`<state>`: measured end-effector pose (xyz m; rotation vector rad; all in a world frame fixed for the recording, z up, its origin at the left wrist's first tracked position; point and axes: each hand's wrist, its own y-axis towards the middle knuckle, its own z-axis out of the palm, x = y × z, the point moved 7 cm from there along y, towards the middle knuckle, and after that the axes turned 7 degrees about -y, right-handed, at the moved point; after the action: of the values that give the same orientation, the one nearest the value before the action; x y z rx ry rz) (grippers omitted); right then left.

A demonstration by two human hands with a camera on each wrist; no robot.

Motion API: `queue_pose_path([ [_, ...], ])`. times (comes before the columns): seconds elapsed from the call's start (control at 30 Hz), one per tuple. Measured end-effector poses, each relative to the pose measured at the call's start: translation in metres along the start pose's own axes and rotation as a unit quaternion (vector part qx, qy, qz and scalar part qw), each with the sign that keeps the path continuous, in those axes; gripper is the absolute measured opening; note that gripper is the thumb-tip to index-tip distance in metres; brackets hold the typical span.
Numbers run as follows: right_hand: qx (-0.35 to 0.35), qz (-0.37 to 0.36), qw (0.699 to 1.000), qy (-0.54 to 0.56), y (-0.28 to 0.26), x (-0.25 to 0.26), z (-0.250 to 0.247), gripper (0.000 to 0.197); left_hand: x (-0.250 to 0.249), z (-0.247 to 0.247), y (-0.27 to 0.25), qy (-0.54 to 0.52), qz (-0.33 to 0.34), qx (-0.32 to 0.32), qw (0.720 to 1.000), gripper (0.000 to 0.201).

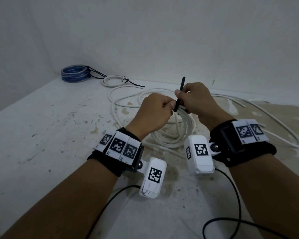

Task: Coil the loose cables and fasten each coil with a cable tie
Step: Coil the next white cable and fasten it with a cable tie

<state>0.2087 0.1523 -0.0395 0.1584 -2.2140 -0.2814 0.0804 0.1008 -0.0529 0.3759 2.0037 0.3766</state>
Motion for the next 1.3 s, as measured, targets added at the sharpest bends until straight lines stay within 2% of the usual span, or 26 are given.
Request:
queue_pose_path([
  [0.1, 0.026, 0.029, 0.999, 0.008, 0.001, -0.002, 0.004, 0.03, -0.002, -0.001, -0.001, 0.002, 0.017, -0.006, 1.0, 0.034],
  [0.2, 0.1, 0.112, 0.983, 0.106, -0.007, -0.006, 0.012, 0.021, -0.002, -0.002, -0.002, 0.009, 0.018, -0.016, 1.0, 0.032],
  [0.27, 0.108, 0.133, 0.976, 0.131, -0.009, -0.008, 0.014, 0.02, 0.0, -0.002, -0.001, 0.006, 0.009, -0.019, 1.0, 0.032],
  [0.37, 0.027, 0.049, 0.996, 0.064, -0.002, -0.003, 0.009, 0.03, 0.004, -0.002, 0.0, -0.012, -0.022, -0.019, 0.999, 0.031],
  [0.43, -0.012, 0.024, 0.999, 0.026, 0.0, -0.003, 0.008, 0.032, 0.006, -0.004, 0.001, -0.012, -0.029, -0.018, 0.999, 0.03],
  [0.57, -0.044, 0.023, 0.999, 0.001, 0.005, -0.007, 0.01, 0.035, 0.004, -0.003, 0.001, 0.028, -0.009, -0.012, 1.0, 0.028],
  [0.7, -0.055, 0.042, 0.997, -0.029, 0.005, -0.015, 0.016, 0.039, 0.009, -0.001, 0.001, 0.058, -0.021, -0.011, 0.998, 0.03],
  [0.77, -0.066, 0.02, 0.996, -0.053, 0.004, -0.011, 0.016, 0.035, 0.01, -0.002, 0.0, 0.061, -0.034, -0.011, 0.998, 0.032],
  [0.83, -0.08, -0.019, 0.993, -0.089, 0.002, -0.003, 0.015, 0.028, 0.015, -0.005, 0.0, 0.034, -0.069, -0.021, 0.997, 0.035],
  [0.93, -0.104, -0.106, 0.981, -0.128, -0.004, 0.016, 0.012, 0.025, 0.028, -0.008, -0.002, -0.072, -0.168, -0.032, 0.983, 0.03],
  [1.0, -0.105, -0.141, 0.976, -0.131, -0.008, 0.024, 0.011, 0.025, 0.032, -0.009, -0.004, -0.125, -0.202, -0.031, 0.971, 0.023],
  [1.07, -0.097, -0.143, 0.976, -0.133, -0.007, 0.024, 0.012, 0.025, 0.031, -0.008, -0.005, -0.136, -0.203, -0.031, 0.969, 0.022],
  [1.2, -0.061, -0.091, 0.992, -0.064, 0.001, 0.011, 0.011, 0.026, 0.029, -0.006, -0.005, -0.126, -0.194, -0.042, 0.972, 0.024],
  [1.3, 0.018, -0.043, 0.999, 0.004, -0.002, 0.001, 0.019, 0.032, 0.033, -0.006, -0.004, -0.129, -0.203, -0.047, 0.97, 0.024],
])
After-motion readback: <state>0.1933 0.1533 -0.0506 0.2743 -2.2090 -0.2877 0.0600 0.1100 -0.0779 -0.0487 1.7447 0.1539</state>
